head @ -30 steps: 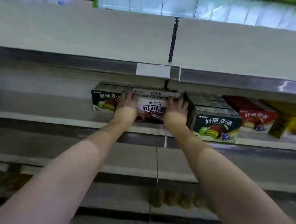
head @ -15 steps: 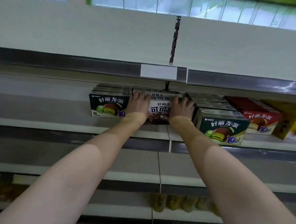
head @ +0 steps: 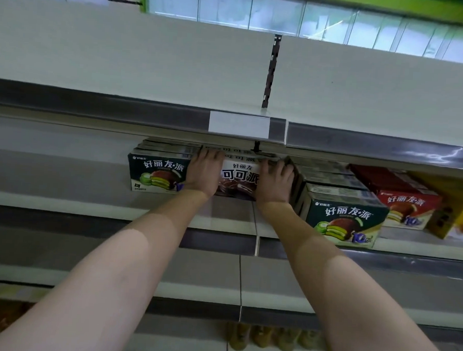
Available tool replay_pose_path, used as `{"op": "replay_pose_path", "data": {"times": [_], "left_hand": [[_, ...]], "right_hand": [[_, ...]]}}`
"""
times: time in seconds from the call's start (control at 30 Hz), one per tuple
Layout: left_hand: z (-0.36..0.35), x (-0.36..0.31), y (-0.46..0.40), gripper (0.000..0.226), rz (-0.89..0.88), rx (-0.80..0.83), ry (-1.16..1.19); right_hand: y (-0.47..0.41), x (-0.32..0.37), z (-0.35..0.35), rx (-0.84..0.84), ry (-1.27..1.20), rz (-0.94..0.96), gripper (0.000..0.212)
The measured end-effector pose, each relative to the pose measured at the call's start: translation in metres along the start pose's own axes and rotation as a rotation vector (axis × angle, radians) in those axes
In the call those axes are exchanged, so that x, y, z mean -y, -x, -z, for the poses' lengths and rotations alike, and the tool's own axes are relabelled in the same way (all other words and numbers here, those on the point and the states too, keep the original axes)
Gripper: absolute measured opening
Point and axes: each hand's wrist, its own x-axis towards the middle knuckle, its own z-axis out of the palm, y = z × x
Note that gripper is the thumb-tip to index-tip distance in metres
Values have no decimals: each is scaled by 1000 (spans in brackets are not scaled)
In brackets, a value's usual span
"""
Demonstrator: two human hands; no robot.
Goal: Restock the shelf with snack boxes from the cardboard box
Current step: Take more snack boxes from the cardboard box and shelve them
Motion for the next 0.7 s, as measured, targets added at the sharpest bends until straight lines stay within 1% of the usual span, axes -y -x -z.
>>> {"op": "replay_pose_path", "data": {"times": [0.1,0.23,0.37,0.47,0.53,0.6,0.7], "left_hand": [[-6,1,-3,62,7,-17,-18],[-13,2,-5,59,31,-38,-31],[-12,0,-5,56,34,-26,-62],[-8,-4,-3,53,44,-3,-92],[-6,-5,-1,54,48,-3,-95],[-2,-5,2,57,24,-10,-84],[7,-6,10,62,-48,-40,-87]], "right_hand": [[-7,0,-7,8,-54,9,57],[-16,-2,-17,54,-93,28,74],[-17,-2,-18,60,-107,21,76],[-14,-4,-18,91,-147,18,84],[-12,-6,-17,92,-173,21,87],[-9,-8,-15,88,-172,30,87],[0,-5,-5,47,-100,60,78]]}}
